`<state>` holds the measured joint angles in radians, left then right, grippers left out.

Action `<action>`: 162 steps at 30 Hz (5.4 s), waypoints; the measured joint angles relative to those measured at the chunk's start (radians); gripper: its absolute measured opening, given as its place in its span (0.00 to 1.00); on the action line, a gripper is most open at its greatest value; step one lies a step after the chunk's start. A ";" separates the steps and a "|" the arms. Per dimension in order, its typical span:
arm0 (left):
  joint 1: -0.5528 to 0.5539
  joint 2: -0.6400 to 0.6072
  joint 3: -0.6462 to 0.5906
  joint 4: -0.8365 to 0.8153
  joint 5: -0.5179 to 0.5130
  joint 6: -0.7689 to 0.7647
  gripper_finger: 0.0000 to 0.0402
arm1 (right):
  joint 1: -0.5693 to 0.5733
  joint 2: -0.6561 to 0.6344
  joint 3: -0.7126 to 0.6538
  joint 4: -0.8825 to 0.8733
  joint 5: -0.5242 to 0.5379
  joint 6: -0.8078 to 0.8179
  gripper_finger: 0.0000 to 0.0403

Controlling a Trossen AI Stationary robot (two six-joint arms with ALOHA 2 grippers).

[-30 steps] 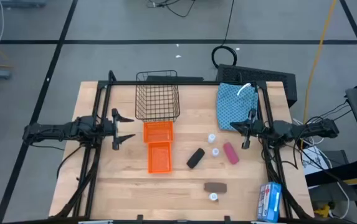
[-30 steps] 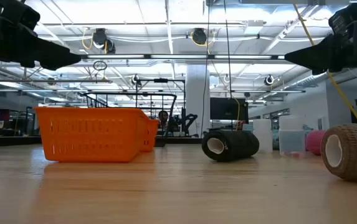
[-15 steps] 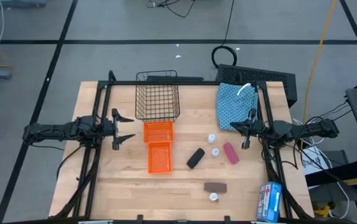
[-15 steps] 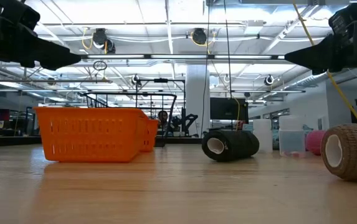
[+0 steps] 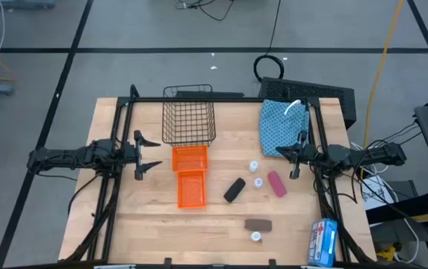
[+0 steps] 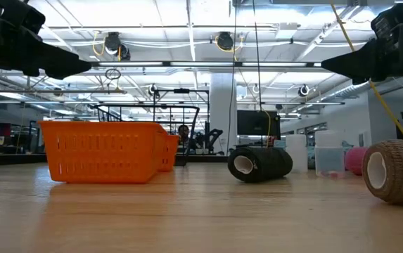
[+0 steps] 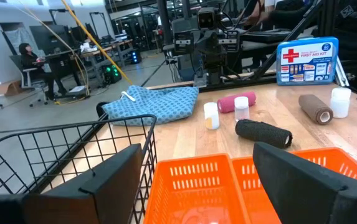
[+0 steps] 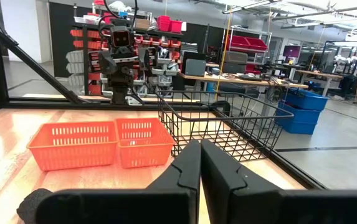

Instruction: Pick & Place Medicine items

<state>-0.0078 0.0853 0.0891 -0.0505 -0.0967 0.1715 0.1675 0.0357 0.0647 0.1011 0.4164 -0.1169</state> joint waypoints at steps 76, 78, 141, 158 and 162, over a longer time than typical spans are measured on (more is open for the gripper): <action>0.000 0.000 0.000 0.000 0.000 0.000 0.77 | 0.000 0.000 0.000 0.000 0.000 0.000 0.01; 0.000 0.000 0.000 0.000 0.000 0.000 0.77 | 0.000 0.000 0.000 0.000 0.000 0.000 0.01; 0.000 0.000 0.000 0.000 0.000 0.000 0.77 | -0.212 0.278 0.064 0.412 0.313 -0.141 0.30; 0.000 0.000 0.000 0.000 -0.001 0.000 0.77 | -0.805 1.192 0.931 -0.906 -0.211 0.093 0.58; 0.000 0.000 0.000 0.000 -0.001 0.000 0.77 | -0.910 1.347 0.967 -0.983 -0.224 0.059 0.65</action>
<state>-0.0081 0.0850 0.0888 -0.0502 -0.0975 0.1717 -0.7429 1.3829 1.0313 -0.8816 0.1922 -0.0576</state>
